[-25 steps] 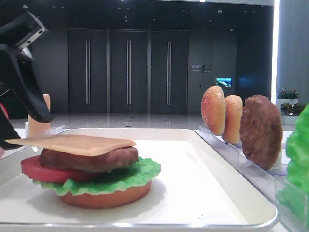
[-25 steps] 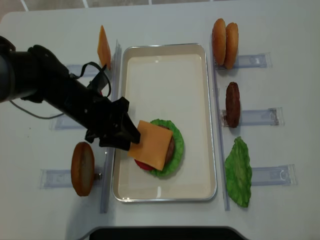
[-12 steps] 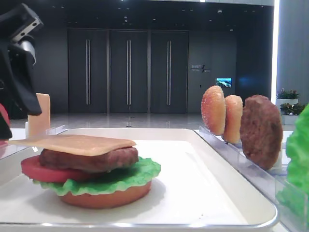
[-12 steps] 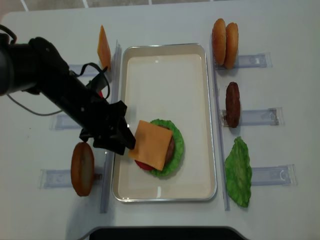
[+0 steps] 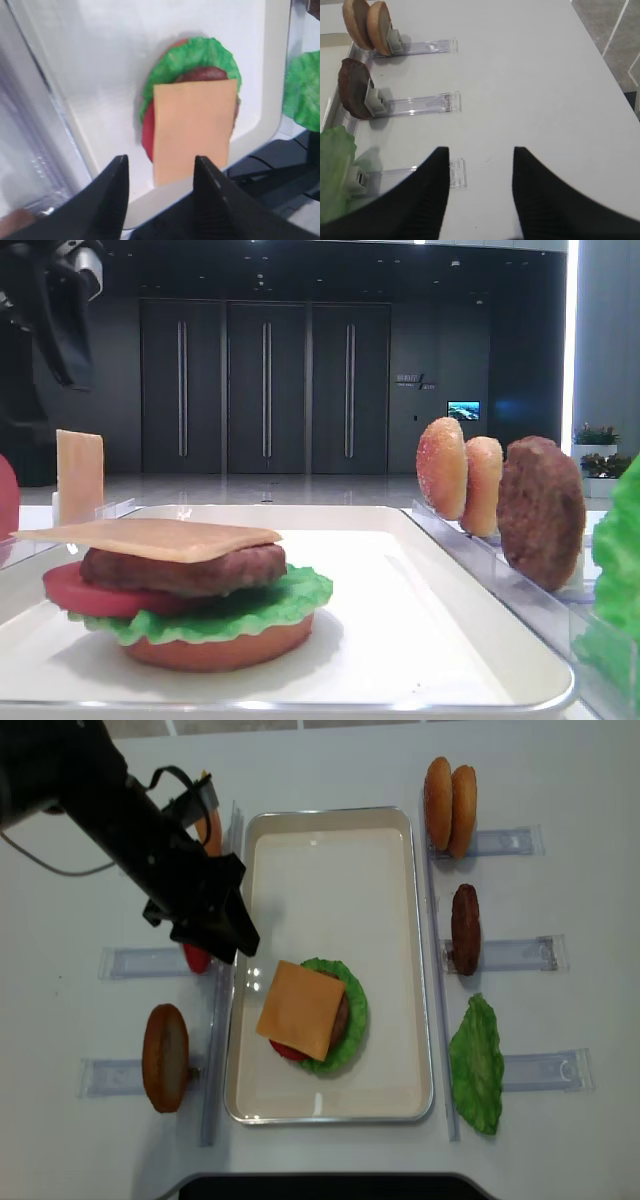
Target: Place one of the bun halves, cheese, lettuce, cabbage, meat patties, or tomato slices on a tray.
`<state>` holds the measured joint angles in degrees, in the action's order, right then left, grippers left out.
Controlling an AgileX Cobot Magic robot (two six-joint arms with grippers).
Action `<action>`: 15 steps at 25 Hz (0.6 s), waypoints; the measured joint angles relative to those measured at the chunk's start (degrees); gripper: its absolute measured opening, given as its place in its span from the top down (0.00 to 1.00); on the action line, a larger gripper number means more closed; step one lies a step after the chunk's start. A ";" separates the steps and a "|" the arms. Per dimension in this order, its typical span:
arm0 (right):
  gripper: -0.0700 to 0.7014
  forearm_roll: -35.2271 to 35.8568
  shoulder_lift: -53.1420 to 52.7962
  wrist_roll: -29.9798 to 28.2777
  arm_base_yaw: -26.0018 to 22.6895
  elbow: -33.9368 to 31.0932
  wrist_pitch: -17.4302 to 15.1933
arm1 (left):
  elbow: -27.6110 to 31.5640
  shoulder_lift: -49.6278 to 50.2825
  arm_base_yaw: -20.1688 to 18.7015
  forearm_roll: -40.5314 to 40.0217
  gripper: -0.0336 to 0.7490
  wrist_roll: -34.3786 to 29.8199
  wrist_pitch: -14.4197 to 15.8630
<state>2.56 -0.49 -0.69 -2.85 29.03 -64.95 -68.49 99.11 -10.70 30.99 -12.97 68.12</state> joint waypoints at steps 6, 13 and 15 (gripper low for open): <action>0.53 0.00 0.00 0.00 0.00 0.00 0.00 | -8.53 0.00 0.17 -17.32 0.54 5.70 0.58; 0.53 0.00 0.00 0.00 0.00 0.00 0.00 | -9.29 -0.05 8.02 -23.58 0.54 7.28 1.27; 0.53 0.00 0.00 0.00 0.00 0.00 0.00 | -9.29 -0.16 10.61 -25.41 0.54 7.28 1.27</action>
<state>2.56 -0.49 -0.69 -2.85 29.03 -64.95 -77.78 98.95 -0.10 5.59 -5.69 69.39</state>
